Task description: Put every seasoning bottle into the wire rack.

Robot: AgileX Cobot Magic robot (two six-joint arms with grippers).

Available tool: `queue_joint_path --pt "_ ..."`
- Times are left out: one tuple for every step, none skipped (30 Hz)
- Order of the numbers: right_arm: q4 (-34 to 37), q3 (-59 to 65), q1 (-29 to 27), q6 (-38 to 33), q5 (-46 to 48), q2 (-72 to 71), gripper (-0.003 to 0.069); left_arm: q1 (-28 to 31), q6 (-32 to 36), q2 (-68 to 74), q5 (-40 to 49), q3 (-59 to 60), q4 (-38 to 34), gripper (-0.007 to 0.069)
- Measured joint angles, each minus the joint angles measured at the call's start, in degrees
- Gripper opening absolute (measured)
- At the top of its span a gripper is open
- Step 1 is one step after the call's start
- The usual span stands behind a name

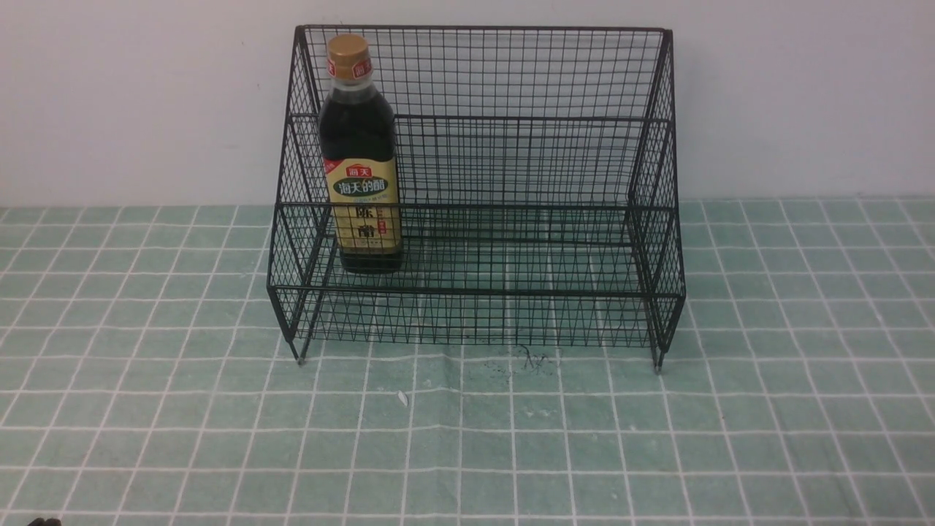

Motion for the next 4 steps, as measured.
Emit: queue_joint_path --pt "0.0 0.0 0.0 -0.04 0.0 0.0 -0.0015 0.0 0.0 0.0 0.0 0.0 0.0 -0.0006" --pt "0.0 0.0 0.0 -0.12 0.0 0.0 -0.0015 0.0 0.0 0.0 0.0 0.0 0.0 -0.0006" --pt "0.0 0.0 0.0 -0.18 0.0 0.0 -0.0015 0.0 0.0 0.0 0.0 0.0 0.0 -0.0006" --pt "0.0 0.0 0.0 -0.18 0.0 0.0 -0.0015 0.0 0.0 0.0 0.0 0.0 0.0 -0.0006"
